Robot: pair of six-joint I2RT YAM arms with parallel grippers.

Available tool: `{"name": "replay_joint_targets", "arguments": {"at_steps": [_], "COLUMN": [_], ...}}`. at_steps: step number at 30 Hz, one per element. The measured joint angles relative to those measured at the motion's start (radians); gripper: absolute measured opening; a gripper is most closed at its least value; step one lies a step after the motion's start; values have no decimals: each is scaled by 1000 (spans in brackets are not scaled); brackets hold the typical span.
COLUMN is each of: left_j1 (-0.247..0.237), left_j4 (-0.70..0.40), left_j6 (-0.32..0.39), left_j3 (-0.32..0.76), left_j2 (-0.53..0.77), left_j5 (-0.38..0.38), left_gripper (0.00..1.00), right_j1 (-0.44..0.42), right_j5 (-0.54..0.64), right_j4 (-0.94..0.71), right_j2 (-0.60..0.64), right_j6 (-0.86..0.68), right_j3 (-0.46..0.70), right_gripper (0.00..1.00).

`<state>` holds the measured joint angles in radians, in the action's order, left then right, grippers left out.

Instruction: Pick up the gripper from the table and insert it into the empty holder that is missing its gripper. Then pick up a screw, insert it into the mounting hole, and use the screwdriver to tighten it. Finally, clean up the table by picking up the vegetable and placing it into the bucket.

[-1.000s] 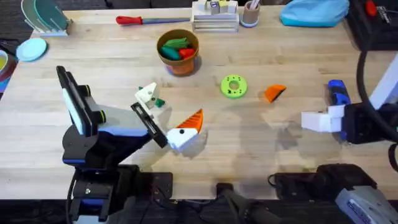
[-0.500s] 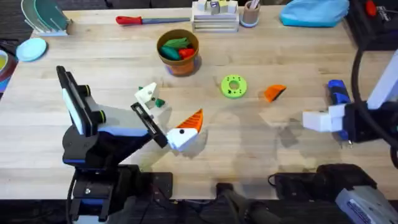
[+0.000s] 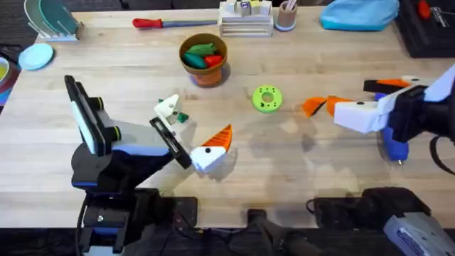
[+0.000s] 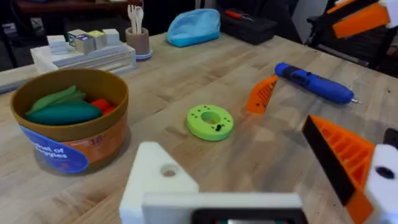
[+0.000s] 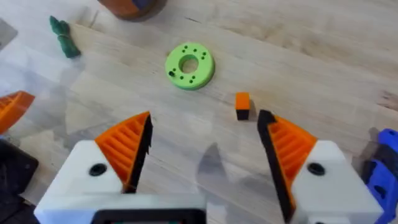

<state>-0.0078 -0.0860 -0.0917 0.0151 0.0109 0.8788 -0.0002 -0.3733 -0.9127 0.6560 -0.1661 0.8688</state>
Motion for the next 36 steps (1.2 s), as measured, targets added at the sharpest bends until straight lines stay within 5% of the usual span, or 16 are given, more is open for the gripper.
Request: {"name": "replay_joint_targets", "arguments": {"at_steps": [5,13,25,31,36], "left_j1": [0,0,0,0,0], "left_j4": [0,0,0,0,0], "left_j6": [0,0,0,0,0], "left_j3": [0,0,0,0,0], "left_j2": [0,0,0,0,0], "left_j5": [0,0,0,0,0], "left_gripper": [992,993,993,993,993], "right_j1": [0,0,71,78,78], "right_j5": [7,19,187,205,212], "right_j4": [-6,11,142,195,175], "right_j2": [62,329,597,615,615], "right_j6": [0,-1,-51,-56,-60], "right_j3": [0,0,0,0,0], "right_gripper": [994,993,981,774,481]}}
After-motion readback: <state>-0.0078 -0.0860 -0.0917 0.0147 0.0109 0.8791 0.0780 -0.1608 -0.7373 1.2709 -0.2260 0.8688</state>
